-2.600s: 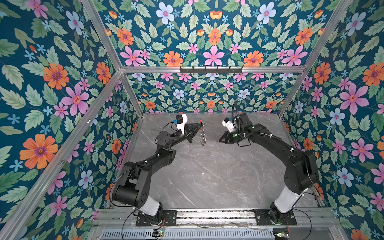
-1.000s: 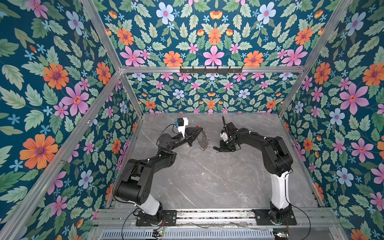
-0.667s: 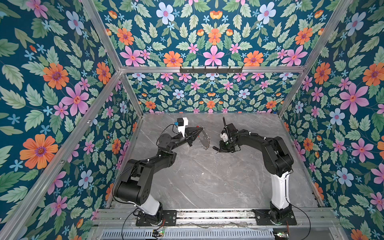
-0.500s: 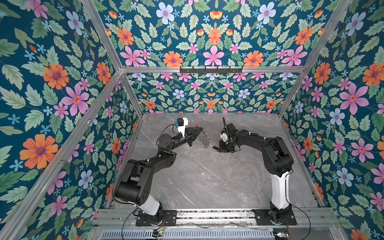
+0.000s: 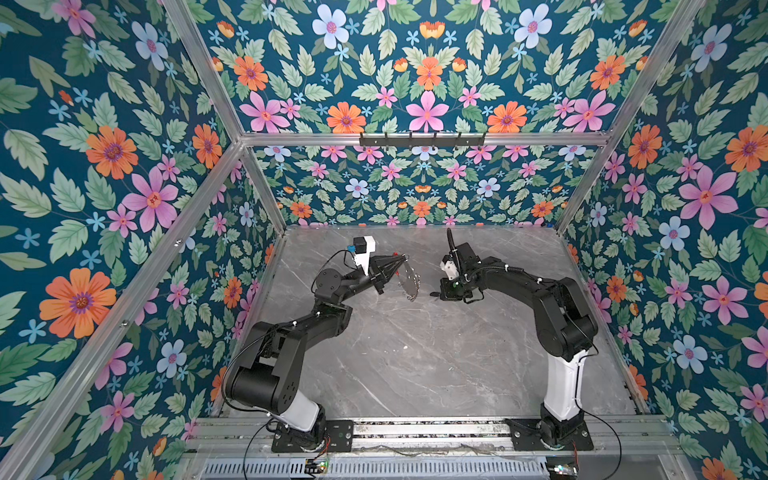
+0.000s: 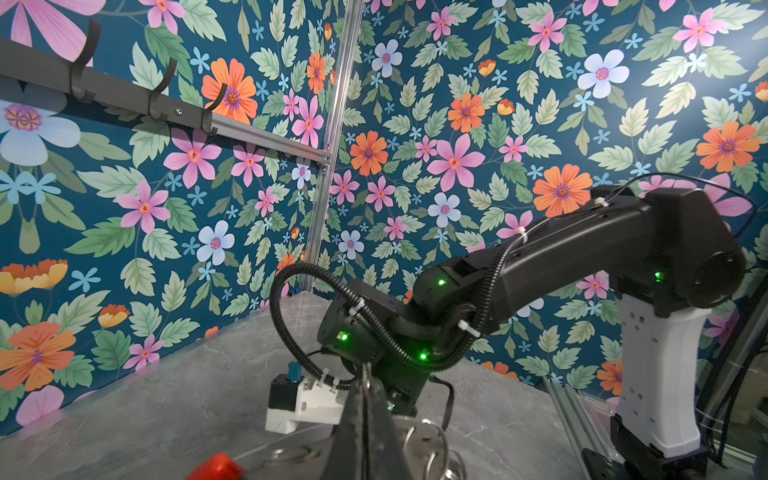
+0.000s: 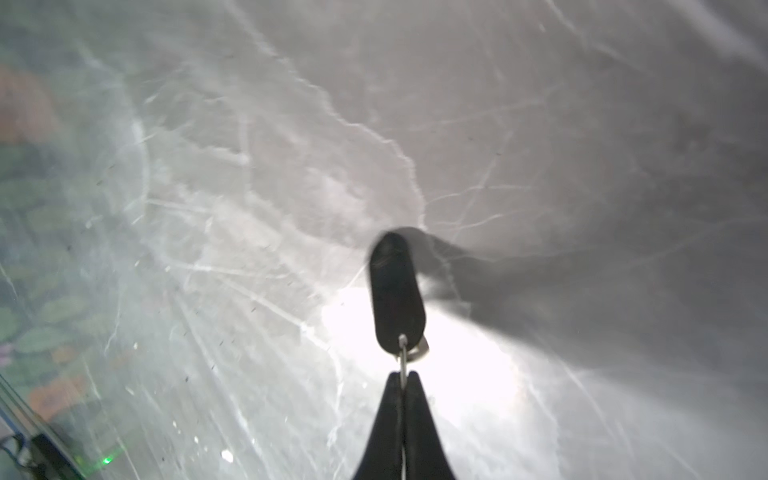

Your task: Put the keys on the keyring

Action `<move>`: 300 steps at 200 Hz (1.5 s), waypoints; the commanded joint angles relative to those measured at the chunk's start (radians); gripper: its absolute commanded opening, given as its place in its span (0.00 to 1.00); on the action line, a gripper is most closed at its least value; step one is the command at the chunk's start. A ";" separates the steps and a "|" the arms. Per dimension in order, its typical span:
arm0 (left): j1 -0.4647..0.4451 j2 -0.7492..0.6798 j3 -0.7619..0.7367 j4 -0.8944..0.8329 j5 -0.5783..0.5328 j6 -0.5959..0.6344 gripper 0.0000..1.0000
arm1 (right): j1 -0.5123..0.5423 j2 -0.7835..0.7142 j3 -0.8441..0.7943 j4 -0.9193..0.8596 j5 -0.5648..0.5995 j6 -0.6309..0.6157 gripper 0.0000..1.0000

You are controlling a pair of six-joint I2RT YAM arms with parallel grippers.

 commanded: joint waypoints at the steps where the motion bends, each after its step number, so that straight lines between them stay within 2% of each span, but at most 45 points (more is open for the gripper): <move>1: 0.004 -0.035 -0.009 -0.033 -0.008 0.102 0.00 | 0.030 -0.078 -0.047 0.093 0.079 -0.111 0.00; 26: 0.010 -0.097 0.010 -0.216 -0.010 0.246 0.00 | 0.033 -0.144 -0.060 0.130 0.042 -0.133 0.00; 63: 0.022 -0.165 0.066 -0.474 -0.009 0.432 0.00 | 0.032 -0.251 -0.038 0.131 -0.153 -0.157 0.00; 98: 0.024 -0.176 0.107 -0.601 0.009 0.515 0.00 | 0.033 -0.378 -0.071 0.226 -0.346 -0.181 0.00; 127: 0.024 -0.179 0.132 -0.697 0.021 0.582 0.00 | 0.032 -0.393 -0.020 0.171 -0.378 -0.169 0.00; 146: 0.024 -0.181 0.137 -0.723 0.028 0.603 0.00 | 0.033 -0.373 0.042 0.088 -0.353 -0.157 0.00; 172: 0.025 -0.178 0.139 -0.731 0.051 0.617 0.00 | 0.033 -0.342 0.133 -0.016 -0.376 -0.143 0.00; 195: 0.025 -0.172 0.142 -0.729 0.068 0.623 0.00 | 0.033 -0.337 0.161 -0.036 -0.427 -0.150 0.00; 233: 0.026 -0.158 0.155 -0.724 0.102 0.623 0.00 | 0.033 -0.330 0.172 -0.048 -0.425 -0.159 0.00; 300: 0.024 -0.118 0.139 -0.635 0.131 0.638 0.00 | 0.033 -0.241 0.230 -0.038 -0.641 -0.160 0.00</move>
